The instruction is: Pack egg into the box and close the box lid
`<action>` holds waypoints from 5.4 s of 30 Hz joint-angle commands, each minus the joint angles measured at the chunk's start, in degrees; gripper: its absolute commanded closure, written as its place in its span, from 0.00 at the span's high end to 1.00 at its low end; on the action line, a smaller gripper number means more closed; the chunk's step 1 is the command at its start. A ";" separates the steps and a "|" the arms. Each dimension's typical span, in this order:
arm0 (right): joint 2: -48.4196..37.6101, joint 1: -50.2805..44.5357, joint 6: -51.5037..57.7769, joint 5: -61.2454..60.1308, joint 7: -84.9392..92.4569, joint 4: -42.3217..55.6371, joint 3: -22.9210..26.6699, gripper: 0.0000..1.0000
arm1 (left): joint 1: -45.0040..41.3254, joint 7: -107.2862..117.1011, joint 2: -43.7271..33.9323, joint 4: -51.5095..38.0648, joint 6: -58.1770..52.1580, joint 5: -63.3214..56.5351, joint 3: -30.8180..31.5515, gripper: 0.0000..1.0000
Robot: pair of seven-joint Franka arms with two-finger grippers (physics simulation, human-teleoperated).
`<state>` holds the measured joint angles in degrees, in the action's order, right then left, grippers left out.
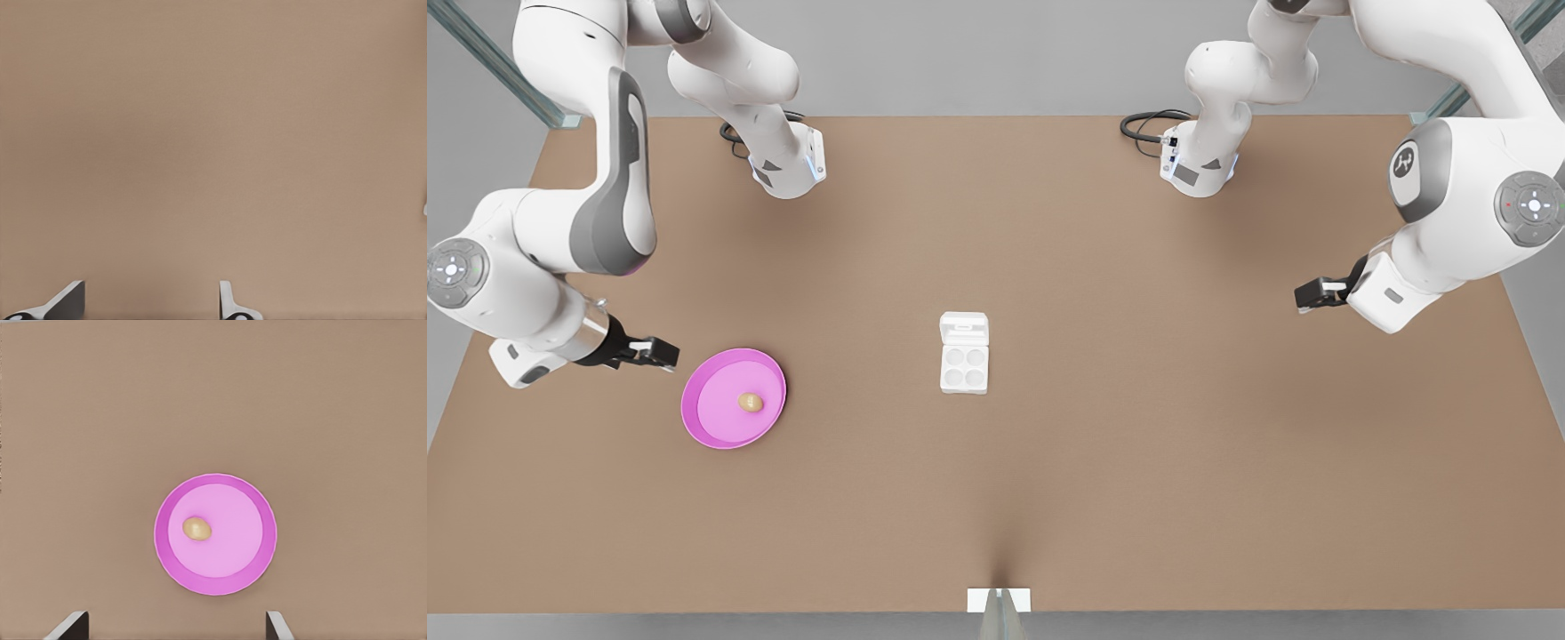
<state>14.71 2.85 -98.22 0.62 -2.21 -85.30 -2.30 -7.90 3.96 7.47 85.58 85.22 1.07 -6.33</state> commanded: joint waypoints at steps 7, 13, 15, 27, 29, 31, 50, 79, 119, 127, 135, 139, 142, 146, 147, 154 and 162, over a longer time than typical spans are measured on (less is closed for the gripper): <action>1.90 0.05 -14.89 1.49 43.42 -14.27 0.02 1.00 | -0.10 0.00 0.08 0.02 -0.06 -0.10 0.00 1.00; 5.06 -0.74 -27.81 1.58 53.53 -25.00 -0.25 1.00 | -0.10 0.00 0.44 0.11 -0.06 -0.01 0.00 1.00; 7.08 -0.83 -30.45 1.58 55.47 -25.44 -0.33 1.00 | -0.10 0.00 0.44 0.11 -0.06 -0.01 0.00 1.00; 13.67 -2.41 -39.68 1.58 68.04 -26.84 -0.33 1.00 | -0.10 0.09 0.79 0.11 0.21 -0.10 0.00 1.00; 14.73 -2.33 -39.68 1.58 68.04 -26.67 -0.33 1.00 | -0.10 0.09 0.79 0.11 0.21 -0.01 0.00 1.00; 15.70 -2.24 -39.68 1.58 68.04 -26.41 -0.33 1.00 | -0.10 0.09 0.79 0.11 0.21 -0.01 0.00 1.00; 19.21 -1.80 -39.85 1.58 67.95 -24.03 -0.07 0.88 | -0.10 0.00 1.32 0.11 -0.41 -0.01 0.09 1.00; 20.09 -1.27 -39.85 1.49 67.95 -23.24 0.11 0.57 | -0.10 0.09 1.67 0.11 -0.49 -0.10 0.00 1.00; 19.83 -2.50 -38.80 0.18 63.82 -17.80 -0.77 0.60 | -0.10 0.09 1.93 0.11 -0.06 -0.10 0.00 1.00; 26.42 -17.44 -35.28 -6.24 47.82 -2.85 -5.08 0.60 | -0.10 0.17 2.11 0.02 -0.14 -0.01 0.00 1.00; 28.27 -27.37 -35.20 -6.77 41.49 -0.92 -7.19 0.60 | -0.10 0.70 2.11 0.11 -0.06 -0.10 0.09 1.00; 28.35 -29.48 -35.02 -6.68 41.67 -1.09 -7.28 0.60 | -0.10 0.79 2.11 0.02 -0.06 -0.10 0.09 1.00; 28.27 -29.75 -33.44 -6.68 41.76 -1.71 -8.42 0.61 | -0.19 0.88 2.11 0.02 -0.06 -0.10 0.09 1.00; 28.35 -29.31 -30.80 -6.68 41.93 -2.06 -8.42 0.61 | -0.19 0.88 2.11 0.02 -0.06 -0.10 0.17 1.00; 28.35 -29.40 -30.80 -6.77 42.02 -2.15 -8.42 0.61 | -0.19 0.88 2.11 0.02 -0.06 -0.10 0.17 1.00; 26.69 -27.73 -28.96 -10.19 42.11 -0.66 -9.04 1.00 | -2.91 0.79 3.07 0.11 -0.41 -0.01 0.35 0.92; 8.15 -9.72 -5.59 -7.82 -4.82 3.92 5.73 1.00 | -27.95 16.24 1.32 20.04 16.27 4.38 1.32 0.21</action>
<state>20.01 -5.69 -102.06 -7.22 -6.97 -81.92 3.37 -37.92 24.08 8.76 106.84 104.06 3.40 -5.02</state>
